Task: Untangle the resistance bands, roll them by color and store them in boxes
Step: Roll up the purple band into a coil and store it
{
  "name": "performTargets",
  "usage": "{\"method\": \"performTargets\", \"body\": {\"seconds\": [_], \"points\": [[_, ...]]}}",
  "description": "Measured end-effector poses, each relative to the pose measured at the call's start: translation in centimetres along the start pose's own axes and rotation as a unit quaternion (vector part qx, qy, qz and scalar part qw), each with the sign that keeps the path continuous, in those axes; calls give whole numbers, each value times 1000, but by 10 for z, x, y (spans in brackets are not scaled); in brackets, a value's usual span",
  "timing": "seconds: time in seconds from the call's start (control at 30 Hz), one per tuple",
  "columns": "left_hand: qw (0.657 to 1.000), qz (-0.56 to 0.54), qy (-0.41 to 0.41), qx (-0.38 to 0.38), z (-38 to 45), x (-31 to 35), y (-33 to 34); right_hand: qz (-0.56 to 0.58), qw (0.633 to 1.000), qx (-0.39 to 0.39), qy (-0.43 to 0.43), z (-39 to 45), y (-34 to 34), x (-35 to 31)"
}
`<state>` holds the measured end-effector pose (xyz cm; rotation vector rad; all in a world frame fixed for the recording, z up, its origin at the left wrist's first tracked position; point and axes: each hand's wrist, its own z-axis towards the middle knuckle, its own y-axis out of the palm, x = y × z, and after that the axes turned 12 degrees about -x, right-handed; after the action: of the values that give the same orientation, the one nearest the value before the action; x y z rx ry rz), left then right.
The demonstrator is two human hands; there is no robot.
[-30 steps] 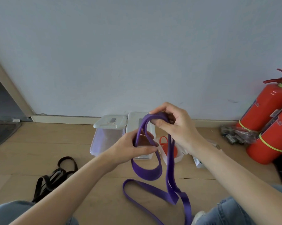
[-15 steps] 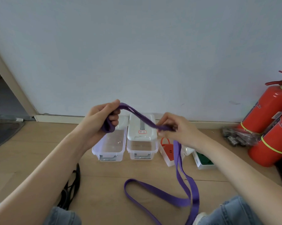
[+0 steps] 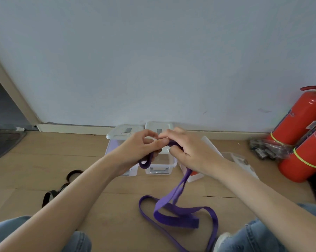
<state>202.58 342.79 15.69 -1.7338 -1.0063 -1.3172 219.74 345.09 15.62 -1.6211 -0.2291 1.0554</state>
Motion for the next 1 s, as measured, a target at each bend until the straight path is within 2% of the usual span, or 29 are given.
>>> {"method": "performTargets", "body": {"seconds": [0.1,0.37,0.47,0.57,0.67,0.87,1.0], "points": [[999,-30,-19,-40,-3,1,-1,-75,997,13,-15,-2,-3,0],[996,67,0,-54,-13,-1,-18,-76,992,101,-15,-7,-14,5],[996,36,-23,-78,-14,-4,-20,-113,988,104,-5,-7,-11,2],[994,15,-29,-100,-12,-6,-11,-153,979,138,1,-6,-5,-4],[994,-62,-25,-81,-8,-7,-7,-159,976,148,3,-4,-4,-6],[982,-185,-9,-36,-5,-9,-20,-58,996,67,-5,-2,-1,6],[977,-210,-8,-29,-2,-8,-14,-95,986,140,1,-1,8,1]]}}
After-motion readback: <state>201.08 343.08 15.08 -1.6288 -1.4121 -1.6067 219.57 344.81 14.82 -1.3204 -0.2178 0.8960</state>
